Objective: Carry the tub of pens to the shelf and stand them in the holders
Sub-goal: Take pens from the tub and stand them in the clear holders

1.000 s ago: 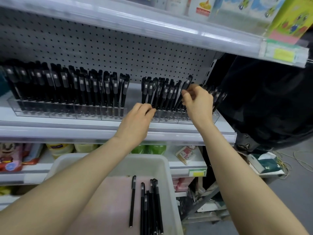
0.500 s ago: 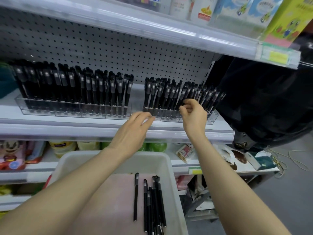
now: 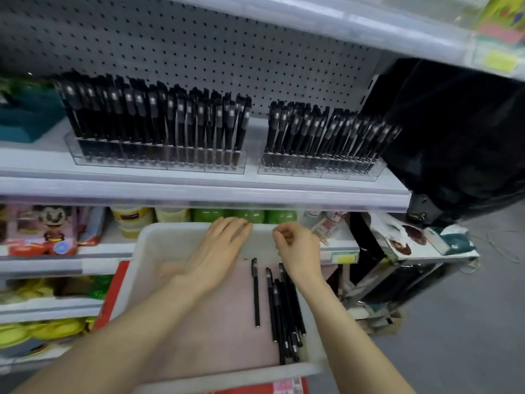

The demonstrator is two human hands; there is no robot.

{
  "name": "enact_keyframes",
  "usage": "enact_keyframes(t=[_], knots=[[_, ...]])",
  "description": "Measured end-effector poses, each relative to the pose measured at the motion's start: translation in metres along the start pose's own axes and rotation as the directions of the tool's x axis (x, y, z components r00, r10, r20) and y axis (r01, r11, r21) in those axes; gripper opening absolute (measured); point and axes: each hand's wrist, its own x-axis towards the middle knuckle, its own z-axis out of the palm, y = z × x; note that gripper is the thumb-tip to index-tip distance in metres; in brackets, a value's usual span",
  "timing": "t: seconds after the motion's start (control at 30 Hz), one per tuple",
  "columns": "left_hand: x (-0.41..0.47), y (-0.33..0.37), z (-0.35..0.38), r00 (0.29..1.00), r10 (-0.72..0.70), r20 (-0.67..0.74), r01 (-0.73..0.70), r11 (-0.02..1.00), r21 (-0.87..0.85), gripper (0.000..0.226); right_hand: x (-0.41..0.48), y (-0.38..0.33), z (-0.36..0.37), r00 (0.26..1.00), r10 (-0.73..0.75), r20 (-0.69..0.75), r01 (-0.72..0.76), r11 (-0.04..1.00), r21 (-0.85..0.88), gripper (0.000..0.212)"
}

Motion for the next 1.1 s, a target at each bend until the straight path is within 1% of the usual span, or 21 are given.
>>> enact_keyframes(t=[0.07,0.17,0.27,0.37,0.47,0.57,0.63,0.67,0.73,0.77,0.8,0.87,0.97,1.03,1.1], knots=[[-0.004,-0.001,0.002,1.000,-0.005,-0.011,0.005,1.000,-0.008,0.083,-0.010,0.007,0.011,0.991,0.037,0.126,-0.021,0.992,-0.126,0.011],[-0.005,-0.001,0.004,0.997,0.001,-0.077,-0.003,0.999,-0.033,0.077,-0.025,0.015,0.026,0.953,0.101,0.285,-0.022,0.962,-0.271,0.024],[-0.005,0.002,0.004,0.996,-0.015,-0.083,0.010,0.998,-0.055,0.072,-0.035,0.013,0.037,0.908,0.112,0.404,0.078,0.901,-0.426,0.037],[-0.006,0.005,0.001,0.997,-0.026,-0.076,0.020,0.997,-0.073,0.067,-0.036,0.009,0.040,0.889,0.127,0.440,0.106,0.878,-0.467,0.029],[-0.006,0.004,0.001,0.998,-0.028,-0.060,0.024,0.997,-0.074,0.069,-0.035,0.011,0.044,0.884,0.153,0.442,0.077,0.884,-0.460,0.021],[-0.006,0.004,0.000,0.999,-0.032,-0.034,0.029,0.996,-0.086,0.069,-0.032,0.013,0.045,0.876,0.187,0.445,0.037,0.893,-0.448,0.022],[-0.006,0.004,-0.001,0.999,-0.039,-0.019,0.037,0.996,-0.083,0.071,-0.029,0.013,0.042,0.867,0.228,0.443,-0.033,0.914,-0.405,0.019],[-0.006,0.004,-0.002,0.999,-0.039,-0.014,0.038,0.996,-0.076,0.072,-0.026,0.012,0.039,0.855,0.264,0.446,-0.101,0.929,-0.356,0.017],[-0.005,0.003,-0.002,0.999,-0.033,-0.005,0.033,0.998,-0.058,0.073,-0.022,0.009,0.030,0.819,0.323,0.475,-0.255,0.946,-0.202,0.011],[-0.005,0.002,-0.002,1.000,-0.031,0.003,0.031,0.998,-0.047,0.073,-0.020,0.007,0.023,0.811,0.324,0.487,-0.309,0.944,-0.114,0.009],[-0.004,0.002,-0.003,0.999,-0.034,0.016,0.035,0.999,-0.036,0.073,-0.017,0.004,0.015,0.820,0.305,0.485,-0.334,0.942,-0.028,0.009],[0.001,0.003,-0.008,0.997,-0.057,0.042,0.058,0.998,-0.025,0.072,-0.008,-0.003,-0.008,0.866,0.237,0.440,-0.309,0.946,0.100,0.011],[0.015,0.009,-0.022,0.996,-0.064,0.057,0.065,0.997,-0.032,0.056,0.015,-0.015,-0.050,0.948,0.107,0.300,-0.175,0.962,0.211,0.006],[0.031,0.015,-0.033,0.998,-0.050,0.035,0.051,0.998,-0.033,0.043,0.035,-0.020,-0.077,0.979,0.061,0.192,-0.112,0.958,0.263,0.005],[0.052,0.023,-0.046,0.999,-0.039,0.011,0.039,0.998,-0.042,0.040,0.054,-0.023,-0.101,0.997,0.024,0.078,-0.046,0.953,0.298,0.004]])
